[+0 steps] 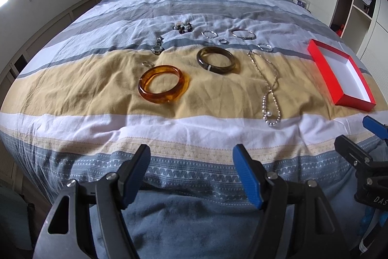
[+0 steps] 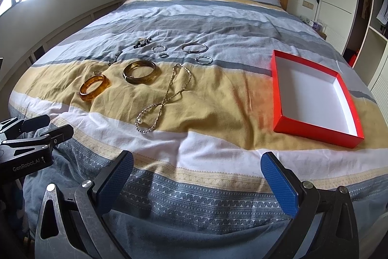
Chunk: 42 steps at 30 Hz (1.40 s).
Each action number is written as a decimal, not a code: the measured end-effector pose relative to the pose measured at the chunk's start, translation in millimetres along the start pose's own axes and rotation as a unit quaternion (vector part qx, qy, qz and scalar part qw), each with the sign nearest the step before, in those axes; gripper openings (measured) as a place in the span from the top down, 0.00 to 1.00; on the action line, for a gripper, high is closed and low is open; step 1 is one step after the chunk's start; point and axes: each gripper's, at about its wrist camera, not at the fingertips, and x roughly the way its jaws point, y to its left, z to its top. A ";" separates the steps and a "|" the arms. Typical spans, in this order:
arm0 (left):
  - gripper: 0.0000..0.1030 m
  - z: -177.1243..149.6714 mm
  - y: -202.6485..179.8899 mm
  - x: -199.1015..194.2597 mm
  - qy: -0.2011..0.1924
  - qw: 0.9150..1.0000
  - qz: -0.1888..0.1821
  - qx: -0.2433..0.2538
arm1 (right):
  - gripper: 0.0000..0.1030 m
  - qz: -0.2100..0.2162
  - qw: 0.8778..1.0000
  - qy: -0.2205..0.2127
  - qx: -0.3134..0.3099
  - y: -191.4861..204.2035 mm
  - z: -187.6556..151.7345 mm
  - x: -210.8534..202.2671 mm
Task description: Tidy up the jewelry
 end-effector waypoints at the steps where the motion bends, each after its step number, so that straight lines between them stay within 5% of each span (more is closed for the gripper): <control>1: 0.33 -0.4 0.4 0.5 0.001 1.000 0.000 0.000 | 0.01 -0.001 1.000 0.001 0.000 -0.3 0.3 0.5; 16: 0.33 -2.5 4.5 3.1 0.010 1.000 -0.014 -0.005 | 0.01 -0.011 1.000 0.005 0.001 -0.5 -0.3 0.7; 42: 0.33 -1.7 -6.7 -1.3 0.010 1.000 0.018 0.009 | 0.01 -0.007 1.000 0.015 0.003 -4.2 0.4 6.0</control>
